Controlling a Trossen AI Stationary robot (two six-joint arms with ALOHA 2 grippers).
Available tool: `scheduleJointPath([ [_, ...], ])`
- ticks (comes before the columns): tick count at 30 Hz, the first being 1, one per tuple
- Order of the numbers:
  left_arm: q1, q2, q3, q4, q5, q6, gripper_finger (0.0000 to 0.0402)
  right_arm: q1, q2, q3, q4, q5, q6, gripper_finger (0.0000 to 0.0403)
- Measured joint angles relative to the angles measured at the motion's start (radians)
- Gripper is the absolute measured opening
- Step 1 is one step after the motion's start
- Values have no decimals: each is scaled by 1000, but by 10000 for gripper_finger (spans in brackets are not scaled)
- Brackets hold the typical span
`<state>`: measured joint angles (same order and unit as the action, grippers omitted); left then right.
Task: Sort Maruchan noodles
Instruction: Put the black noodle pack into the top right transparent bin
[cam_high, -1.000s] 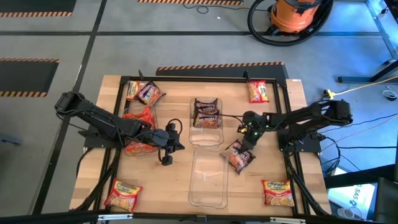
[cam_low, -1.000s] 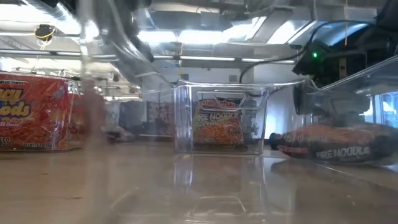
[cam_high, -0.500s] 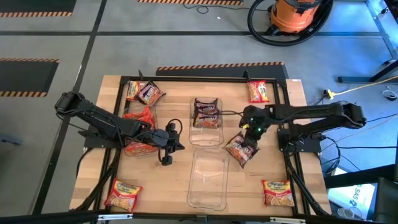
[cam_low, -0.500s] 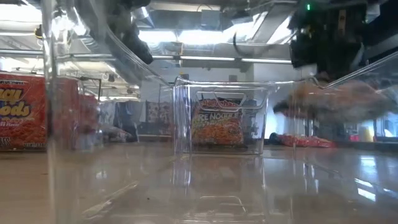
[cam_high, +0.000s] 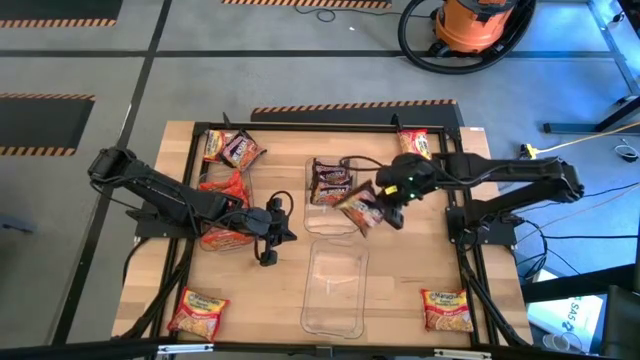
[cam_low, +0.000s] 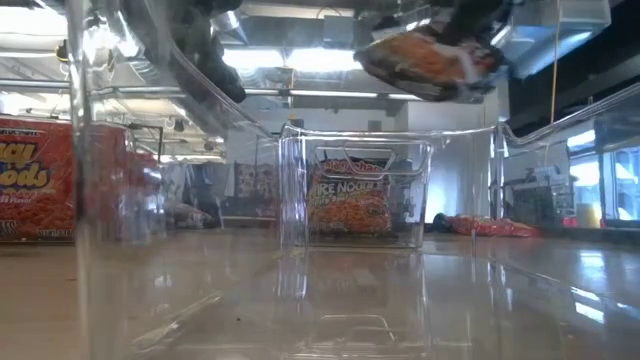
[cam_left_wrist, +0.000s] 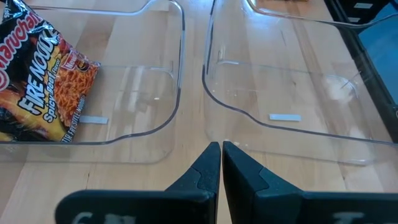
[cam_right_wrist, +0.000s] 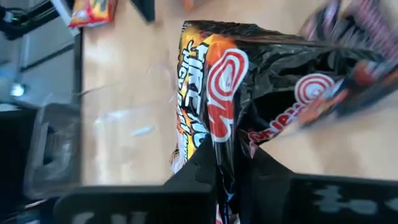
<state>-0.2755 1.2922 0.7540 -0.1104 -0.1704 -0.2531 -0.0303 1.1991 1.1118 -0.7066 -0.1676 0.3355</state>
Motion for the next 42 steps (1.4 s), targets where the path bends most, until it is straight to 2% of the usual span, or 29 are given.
scheduleJointPath([
  [7, 0, 0, 0, 1, 0, 0, 11, 0, 151, 146, -1, 198, -224, 6],
  [15, 0, 0, 0, 0, 0, 0, 11, 0, 385, 318, -84, 308, -444, 5],
  [19, 0, 0, 0, 1, 0, 0, 11, 6, 481, 353, -114, 365, -525, 5],
  [36, 0, 0, 0, 10, -3, 0, 12, 4, 684, 356, -90, 357, -538, 12],
  [39, 0, 0, 0, 14, -4, 1, 11, 4, 692, 354, -92, 351, -519, 34],
  [42, 0, 0, 0, 15, -4, 0, 11, 4, 697, 347, -83, 359, -516, 76],
])
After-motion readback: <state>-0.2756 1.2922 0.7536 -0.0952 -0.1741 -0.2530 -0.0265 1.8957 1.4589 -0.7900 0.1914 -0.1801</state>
